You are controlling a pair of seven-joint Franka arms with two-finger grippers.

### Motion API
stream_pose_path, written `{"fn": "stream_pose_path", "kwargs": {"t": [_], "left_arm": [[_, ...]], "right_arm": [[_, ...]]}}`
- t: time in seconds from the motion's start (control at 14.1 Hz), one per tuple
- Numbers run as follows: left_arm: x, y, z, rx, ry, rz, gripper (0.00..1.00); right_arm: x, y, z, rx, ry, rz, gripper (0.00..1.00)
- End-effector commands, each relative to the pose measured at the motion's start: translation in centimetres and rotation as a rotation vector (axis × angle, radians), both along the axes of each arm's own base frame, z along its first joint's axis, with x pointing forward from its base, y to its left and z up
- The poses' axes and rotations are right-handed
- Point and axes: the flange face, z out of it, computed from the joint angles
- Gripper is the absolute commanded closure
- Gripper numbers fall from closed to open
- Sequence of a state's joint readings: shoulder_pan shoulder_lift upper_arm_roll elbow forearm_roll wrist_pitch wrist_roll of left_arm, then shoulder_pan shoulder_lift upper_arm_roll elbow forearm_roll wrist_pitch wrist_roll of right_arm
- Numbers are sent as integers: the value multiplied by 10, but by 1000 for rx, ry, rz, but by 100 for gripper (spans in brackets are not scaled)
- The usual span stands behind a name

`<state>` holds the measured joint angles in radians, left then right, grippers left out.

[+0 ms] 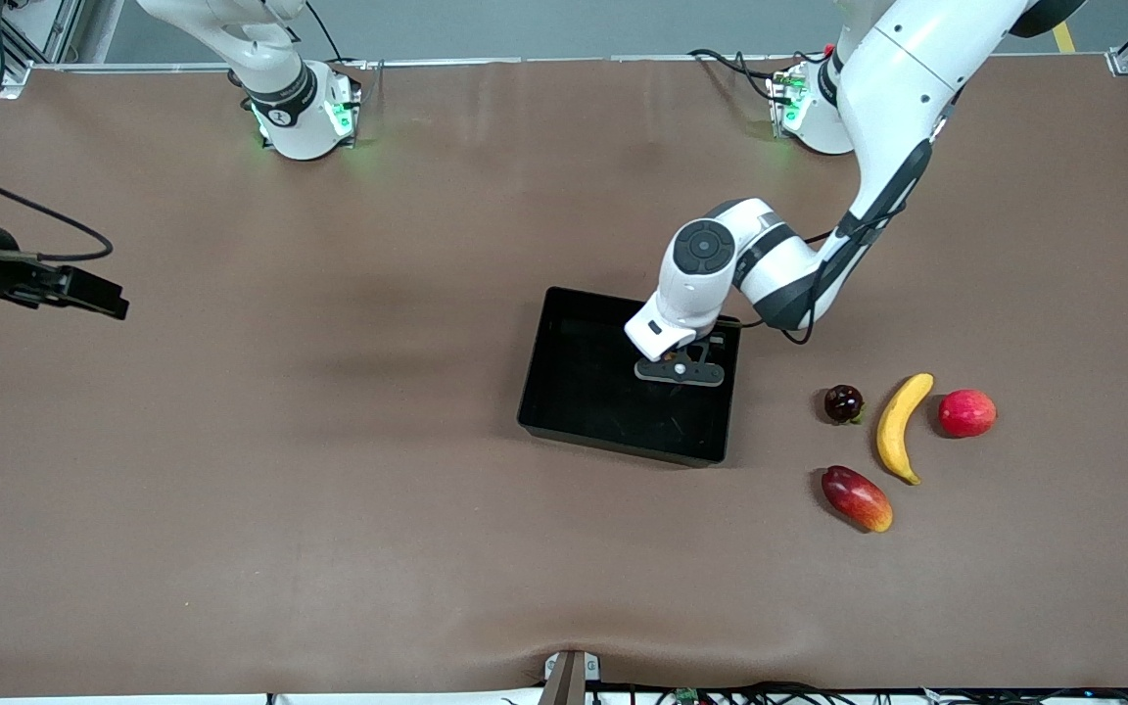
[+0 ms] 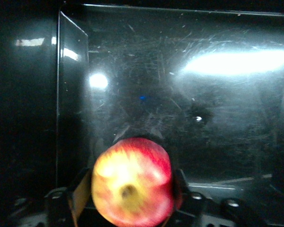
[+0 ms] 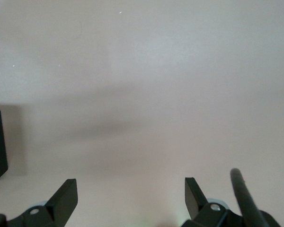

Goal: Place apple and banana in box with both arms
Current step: 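Lower the apple into the box, open the left gripper, move toward banana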

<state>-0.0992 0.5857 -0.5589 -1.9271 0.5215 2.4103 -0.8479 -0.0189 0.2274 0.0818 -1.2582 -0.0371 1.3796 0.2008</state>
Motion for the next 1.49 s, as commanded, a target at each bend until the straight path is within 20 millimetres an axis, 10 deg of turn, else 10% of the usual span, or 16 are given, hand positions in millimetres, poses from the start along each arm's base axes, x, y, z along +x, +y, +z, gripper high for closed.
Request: {"fn": "stream_pose_path", "kwargs": {"t": [0.0,0.35,0.71,1.06,1.42], "left_arm": [[13,-3,18,34,-27,29,0],[46,23,93,112,-31,48,0],[104,97,174,78,65,29,0],[143,225,174,84,90,-190,0],[147,316,114,38,61,-326,0]], "right_arm": [[-45,-5,-15,-35,-18,10,0],[-70,-11,-28,-21,-4,133,0],[-49,-28,15,3,-98,103,0],[-51,-51,16,10,-93,58,0],[-55,-44,17,34,-74,64,0]]}}
